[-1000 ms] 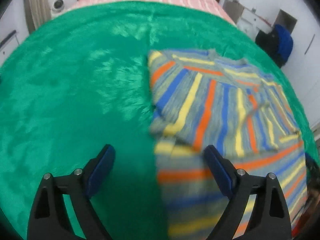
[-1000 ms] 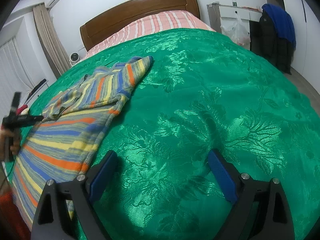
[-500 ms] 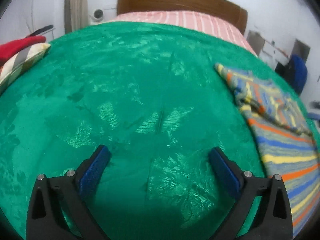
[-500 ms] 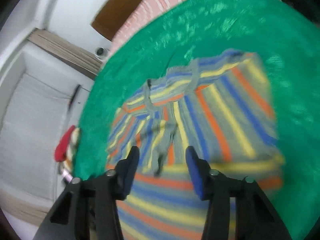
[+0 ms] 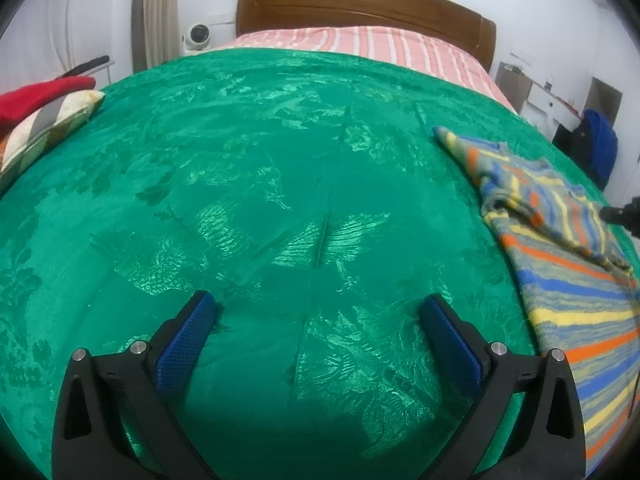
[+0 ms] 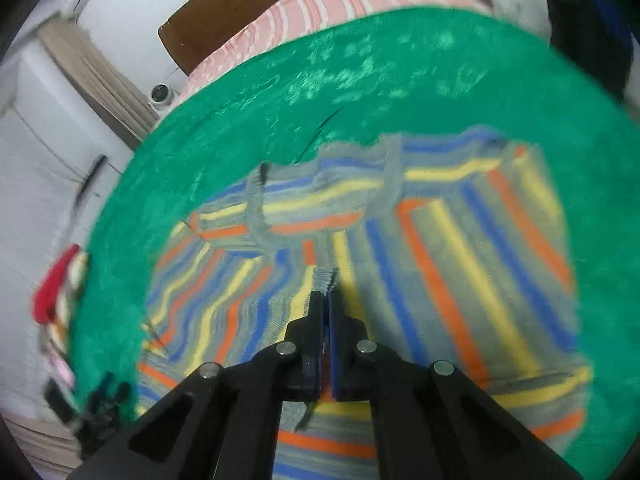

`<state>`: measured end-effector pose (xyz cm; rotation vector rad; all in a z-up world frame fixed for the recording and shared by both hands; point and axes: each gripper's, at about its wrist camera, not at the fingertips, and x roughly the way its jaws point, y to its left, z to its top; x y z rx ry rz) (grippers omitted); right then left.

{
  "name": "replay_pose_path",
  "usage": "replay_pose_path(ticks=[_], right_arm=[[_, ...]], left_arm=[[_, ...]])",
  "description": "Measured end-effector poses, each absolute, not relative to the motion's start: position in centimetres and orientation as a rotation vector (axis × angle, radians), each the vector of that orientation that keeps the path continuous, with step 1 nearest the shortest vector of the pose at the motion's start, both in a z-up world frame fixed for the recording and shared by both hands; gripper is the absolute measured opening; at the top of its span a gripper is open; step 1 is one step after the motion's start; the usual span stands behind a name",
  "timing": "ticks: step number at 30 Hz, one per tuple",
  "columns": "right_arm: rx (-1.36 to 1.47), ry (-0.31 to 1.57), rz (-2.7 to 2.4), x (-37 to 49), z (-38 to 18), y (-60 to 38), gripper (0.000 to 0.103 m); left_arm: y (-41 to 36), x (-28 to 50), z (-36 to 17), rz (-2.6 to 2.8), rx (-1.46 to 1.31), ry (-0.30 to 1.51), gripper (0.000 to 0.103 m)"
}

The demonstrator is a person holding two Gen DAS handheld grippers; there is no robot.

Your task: Fold small clothes

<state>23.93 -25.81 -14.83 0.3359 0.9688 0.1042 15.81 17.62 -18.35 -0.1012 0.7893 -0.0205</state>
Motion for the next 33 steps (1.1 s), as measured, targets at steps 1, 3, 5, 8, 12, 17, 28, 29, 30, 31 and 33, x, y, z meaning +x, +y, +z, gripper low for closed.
replay_pose_path(ticks=[1, 3, 5, 8, 12, 17, 28, 29, 30, 31, 33], right_arm=[[0.315, 0.979, 0.086, 23.9, -15.0, -25.7, 0.002], [0.292, 1.031, 0.085, 24.2, -16.4, -25.6, 0.004], [0.333, 1.07, 0.086, 24.3, -17.8, -26.0, 0.01], [0.393, 1.02, 0.093, 23.0, -17.4, -26.9, 0.046], [0.355, 0.913, 0.117, 19.9, -14.1, -27.6, 0.061], [0.158, 0.819, 0.117, 13.6, -11.7, -30.1, 0.067], [0.001, 0.776, -0.085, -0.6, -15.7, -37.1, 0.068], [0.02, 0.778, -0.095, -1.2, -16.0, -37.4, 0.068], [0.043, 0.779, -0.104, -1.5, -16.4, -37.8, 0.068], [0.07, 0.778, -0.114, -2.0, -16.7, -38.2, 0.068], [0.122, 0.777, -0.131, -2.7, -17.1, -39.0, 0.068]], left_arm=[[17.6, 15.8, -18.3, -0.018, -0.097, 0.79, 0.102], [17.5, 15.9, -18.3, -0.015, -0.093, 0.791, 0.102], [17.5, 16.0, -18.3, -0.016, -0.094, 0.791, 0.102], [17.3, 16.0, -18.3, -0.013, -0.089, 0.794, 0.102], [17.2, 16.1, -18.3, -0.014, -0.093, 0.792, 0.102], [17.2, 16.1, -18.3, -0.014, -0.094, 0.792, 0.102], [16.6, 16.2, -18.5, 0.006, -0.059, 0.806, 0.103], [16.5, 16.3, -18.5, 0.01, -0.051, 0.808, 0.103], [16.4, 16.3, -18.5, 0.014, -0.045, 0.81, 0.103], [16.3, 16.3, -18.5, 0.018, -0.038, 0.811, 0.103], [16.1, 16.2, -18.4, 0.03, -0.022, 0.813, 0.103]])
